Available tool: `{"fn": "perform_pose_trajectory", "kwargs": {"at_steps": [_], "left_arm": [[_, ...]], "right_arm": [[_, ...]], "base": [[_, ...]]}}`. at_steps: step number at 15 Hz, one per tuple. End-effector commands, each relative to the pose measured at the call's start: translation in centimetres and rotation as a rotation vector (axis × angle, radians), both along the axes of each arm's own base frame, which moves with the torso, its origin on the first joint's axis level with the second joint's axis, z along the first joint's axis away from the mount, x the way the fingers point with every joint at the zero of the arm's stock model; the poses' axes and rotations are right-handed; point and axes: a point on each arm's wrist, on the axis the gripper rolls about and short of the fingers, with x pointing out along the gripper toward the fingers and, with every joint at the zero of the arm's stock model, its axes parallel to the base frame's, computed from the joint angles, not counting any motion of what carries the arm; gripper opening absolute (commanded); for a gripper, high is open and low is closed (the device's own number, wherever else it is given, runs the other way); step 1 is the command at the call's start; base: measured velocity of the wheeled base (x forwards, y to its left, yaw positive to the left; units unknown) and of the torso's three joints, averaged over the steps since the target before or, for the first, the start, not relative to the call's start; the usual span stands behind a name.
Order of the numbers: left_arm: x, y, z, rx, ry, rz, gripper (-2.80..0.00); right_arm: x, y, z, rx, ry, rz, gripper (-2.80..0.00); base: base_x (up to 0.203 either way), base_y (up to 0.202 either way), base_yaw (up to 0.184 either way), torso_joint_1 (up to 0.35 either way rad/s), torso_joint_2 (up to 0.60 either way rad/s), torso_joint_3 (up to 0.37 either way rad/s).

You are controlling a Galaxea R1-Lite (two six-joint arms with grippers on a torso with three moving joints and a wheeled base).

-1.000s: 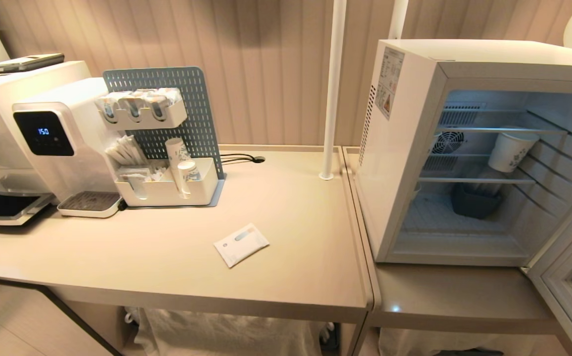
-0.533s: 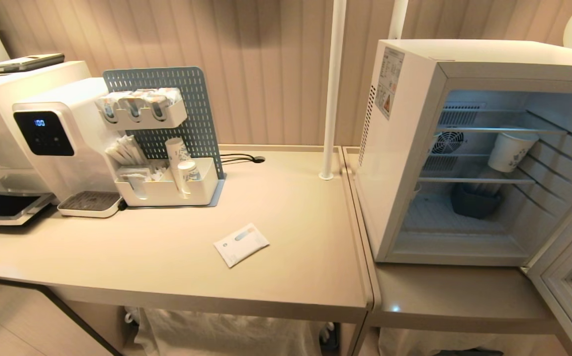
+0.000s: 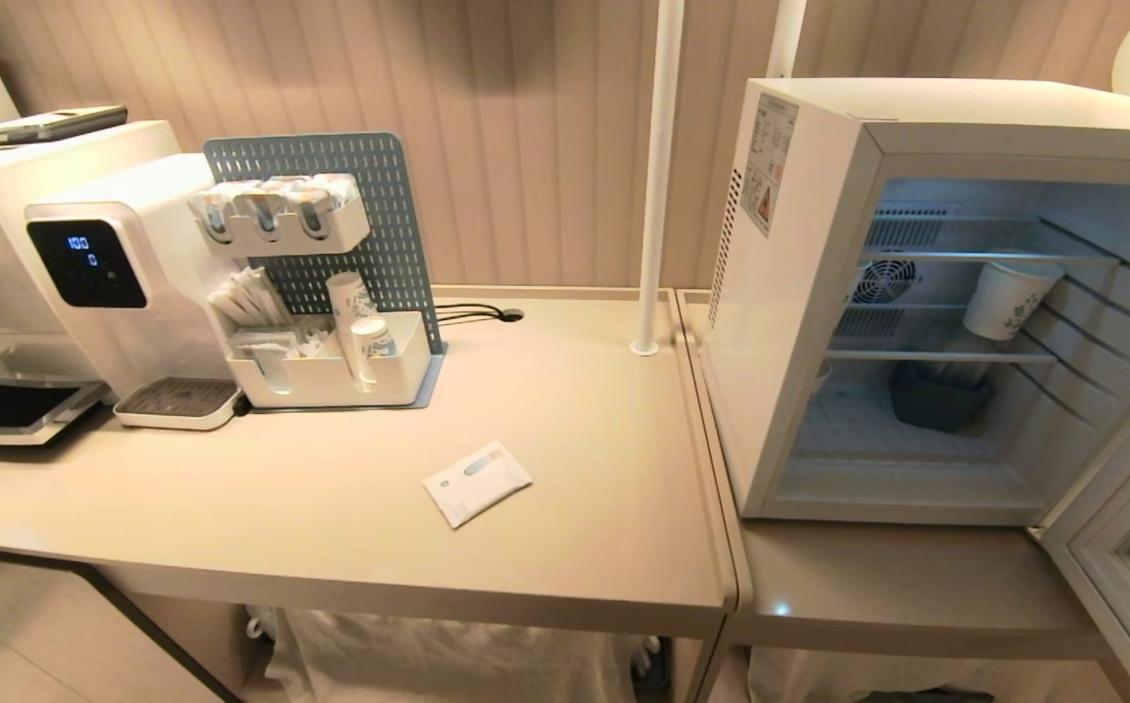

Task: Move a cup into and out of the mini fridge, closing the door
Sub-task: Put the yoghurt in the freezer

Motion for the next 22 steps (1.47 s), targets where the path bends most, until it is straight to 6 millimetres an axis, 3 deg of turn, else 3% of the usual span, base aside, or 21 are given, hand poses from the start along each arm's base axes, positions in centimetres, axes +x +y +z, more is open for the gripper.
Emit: {"fn": "perform_pose_trajectory", "kwargs": {"at_steps": [1, 7, 22], "left_arm": [[0.0, 0.0, 0.0, -0.002, 0.000, 0.000, -2.80], [0.0, 0.0, -0.1, -0.004, -0.002, 0.000, -2.80], [0.0, 0.0, 0.0, -0.010, -0.007, -0.002, -2.80]], "right_arm": [[-0.3, -0.2, -1.1, -0.004, -0.032, -0.093, -2.80], [-0.9, -0.6, -2.3, -0.135, 0.132, -0.247, -2.80], [-0.7, -0.6, -2.3, -0.119, 0.117, -0.262, -2.80]], "base": [[0.000, 0.000, 0.000, 0.000, 0.00, 0.000], [0.000, 0.000, 0.000, 0.000, 0.00, 0.000], [0.000, 0.000, 0.000, 0.000, 0.00, 0.000]]}}
